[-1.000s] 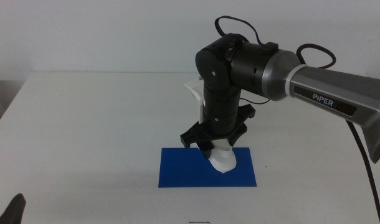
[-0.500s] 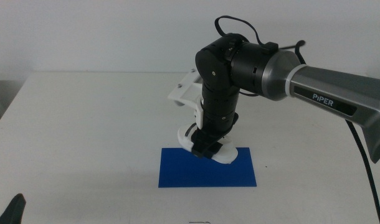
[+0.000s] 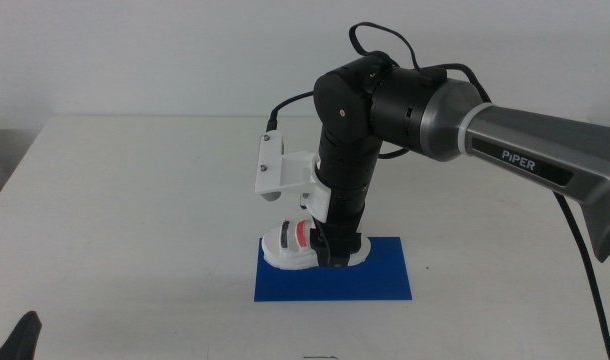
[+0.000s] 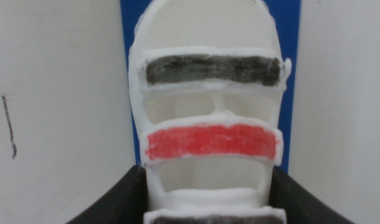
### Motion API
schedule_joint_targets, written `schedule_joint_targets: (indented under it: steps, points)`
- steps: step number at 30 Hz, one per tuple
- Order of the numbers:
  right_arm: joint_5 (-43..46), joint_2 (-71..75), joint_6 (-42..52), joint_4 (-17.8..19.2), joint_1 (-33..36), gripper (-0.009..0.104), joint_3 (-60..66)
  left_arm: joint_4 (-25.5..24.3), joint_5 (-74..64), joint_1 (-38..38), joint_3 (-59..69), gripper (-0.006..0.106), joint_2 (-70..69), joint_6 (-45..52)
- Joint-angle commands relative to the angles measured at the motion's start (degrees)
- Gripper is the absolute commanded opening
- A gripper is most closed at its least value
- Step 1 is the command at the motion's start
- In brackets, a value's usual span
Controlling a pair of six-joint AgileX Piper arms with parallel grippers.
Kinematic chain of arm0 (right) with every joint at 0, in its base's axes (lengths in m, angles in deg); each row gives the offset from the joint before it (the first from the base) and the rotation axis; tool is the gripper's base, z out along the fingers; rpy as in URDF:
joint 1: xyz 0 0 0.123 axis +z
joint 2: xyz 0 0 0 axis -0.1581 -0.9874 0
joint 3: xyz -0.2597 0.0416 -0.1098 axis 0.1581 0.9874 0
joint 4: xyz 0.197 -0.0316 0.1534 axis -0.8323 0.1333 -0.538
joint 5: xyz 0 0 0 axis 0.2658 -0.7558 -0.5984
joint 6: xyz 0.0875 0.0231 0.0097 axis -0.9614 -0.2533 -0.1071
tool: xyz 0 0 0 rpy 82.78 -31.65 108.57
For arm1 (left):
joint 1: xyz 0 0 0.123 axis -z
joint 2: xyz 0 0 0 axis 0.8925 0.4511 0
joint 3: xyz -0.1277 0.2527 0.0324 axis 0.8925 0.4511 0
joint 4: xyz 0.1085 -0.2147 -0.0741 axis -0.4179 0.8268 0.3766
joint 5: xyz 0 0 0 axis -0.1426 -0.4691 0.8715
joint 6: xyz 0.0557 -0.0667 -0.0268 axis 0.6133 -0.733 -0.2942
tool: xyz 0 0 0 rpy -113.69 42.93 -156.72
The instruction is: Use one arm to grab the shoe from the table and place it on the mat.
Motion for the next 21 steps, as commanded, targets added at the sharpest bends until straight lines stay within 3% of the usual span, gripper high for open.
schedule_joint_targets:
  steps: [1,13,21]
  points:
    - [0.4,3.7,-0.1,-0.7,0.0,-0.001,-1.8,0.5,4.8,0.2,-0.2,0.094,-1.1,-0.8]
    - [0.5,2.0,-3.0,0.1,0.0,-0.001,-1.7,0.5,4.8,0.2,-0.2,0.094,-1.1,-0.8]
    - [0.7,-0.7,-3.0,4.1,0.0,-0.001,-1.7,0.5,4.8,0.2,-0.2,0.094,-1.1,-0.8]
